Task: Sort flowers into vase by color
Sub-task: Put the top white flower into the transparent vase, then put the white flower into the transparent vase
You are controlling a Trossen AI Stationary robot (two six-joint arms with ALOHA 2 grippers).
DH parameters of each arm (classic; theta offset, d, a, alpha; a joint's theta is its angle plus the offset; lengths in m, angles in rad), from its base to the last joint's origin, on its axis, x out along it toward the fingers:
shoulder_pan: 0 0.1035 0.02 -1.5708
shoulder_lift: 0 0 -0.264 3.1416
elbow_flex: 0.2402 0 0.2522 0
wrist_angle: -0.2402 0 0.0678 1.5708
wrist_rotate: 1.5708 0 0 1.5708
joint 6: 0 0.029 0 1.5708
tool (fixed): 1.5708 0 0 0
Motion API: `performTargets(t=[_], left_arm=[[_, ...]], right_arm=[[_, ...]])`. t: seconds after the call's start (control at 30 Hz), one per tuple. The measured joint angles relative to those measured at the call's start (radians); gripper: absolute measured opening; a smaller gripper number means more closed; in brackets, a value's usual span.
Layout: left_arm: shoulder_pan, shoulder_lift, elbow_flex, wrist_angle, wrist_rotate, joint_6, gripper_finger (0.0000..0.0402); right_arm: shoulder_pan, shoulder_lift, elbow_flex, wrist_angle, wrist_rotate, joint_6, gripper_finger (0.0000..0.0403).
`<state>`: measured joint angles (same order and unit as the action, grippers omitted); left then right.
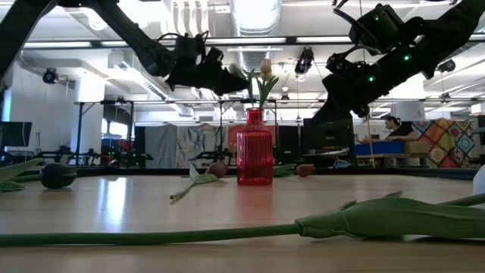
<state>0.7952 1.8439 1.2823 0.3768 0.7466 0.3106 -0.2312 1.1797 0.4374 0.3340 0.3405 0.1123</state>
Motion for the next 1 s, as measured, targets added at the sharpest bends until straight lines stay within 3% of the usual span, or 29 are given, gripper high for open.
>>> performTargets(t=[0.33,0.73,1.0], left_arm=[[0.0,-0.037,0.0,-0.212,-0.093,0.106,0.0172],[0.0,-0.096,-0.003,-0.408,-0.162,0.207,0.0177],[0.0,-0.16,-0.106,-0.429,-0.195,0.246,0.0177]], right_arm=[[0.0,0.0,0.0,0.0,0.0,0.0,0.0009],[0.0,0.0,0.0,-0.002,0.0,0.0,0.0009],[0.0,0.0,0.0,-0.006,0.0,0.0,0.0009]])
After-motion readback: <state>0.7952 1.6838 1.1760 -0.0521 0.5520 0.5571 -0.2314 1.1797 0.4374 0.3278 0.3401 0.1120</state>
